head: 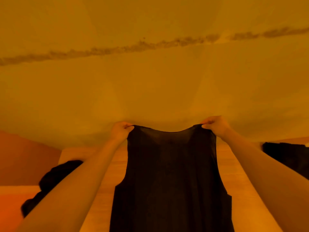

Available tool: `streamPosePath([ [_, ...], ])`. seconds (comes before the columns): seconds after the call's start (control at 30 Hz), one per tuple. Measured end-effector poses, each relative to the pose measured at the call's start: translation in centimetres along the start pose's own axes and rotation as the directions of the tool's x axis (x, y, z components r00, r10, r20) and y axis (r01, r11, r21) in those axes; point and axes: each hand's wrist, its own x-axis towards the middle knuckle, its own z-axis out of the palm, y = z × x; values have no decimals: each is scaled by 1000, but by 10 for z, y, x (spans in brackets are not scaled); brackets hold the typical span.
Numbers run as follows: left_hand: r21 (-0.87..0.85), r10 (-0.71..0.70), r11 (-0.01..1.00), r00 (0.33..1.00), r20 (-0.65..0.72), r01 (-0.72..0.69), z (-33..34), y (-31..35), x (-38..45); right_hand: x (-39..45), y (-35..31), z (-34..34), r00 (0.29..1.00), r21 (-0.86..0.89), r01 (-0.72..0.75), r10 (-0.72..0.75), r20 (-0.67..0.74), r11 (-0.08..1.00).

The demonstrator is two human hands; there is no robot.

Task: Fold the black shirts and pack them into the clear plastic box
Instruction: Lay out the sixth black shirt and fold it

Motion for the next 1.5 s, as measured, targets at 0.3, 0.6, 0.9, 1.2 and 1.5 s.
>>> streamPosePath([
  [0.3,427,492,793,870,-30,-434,16,-22,-92,-76,13,29,929,-353,272,-339,-145,895],
  [0.6,728,410,548,891,198,-413,58,-86,-104,-118,67,76,952,-761,269,-285,115,590],
  [0.9,701,409,573,889,205,-425,50,-79,-146,-158,60,78,946,-747,284,-304,115,602],
  [1.2,740,426,552,893,146,-384,24,-172,-218,-236,176,55,965,-670,155,-255,-54,726],
  [1.5,760,383,532,907,177,-373,27,-223,-302,-327,231,86,946,-727,237,-325,20,645],
])
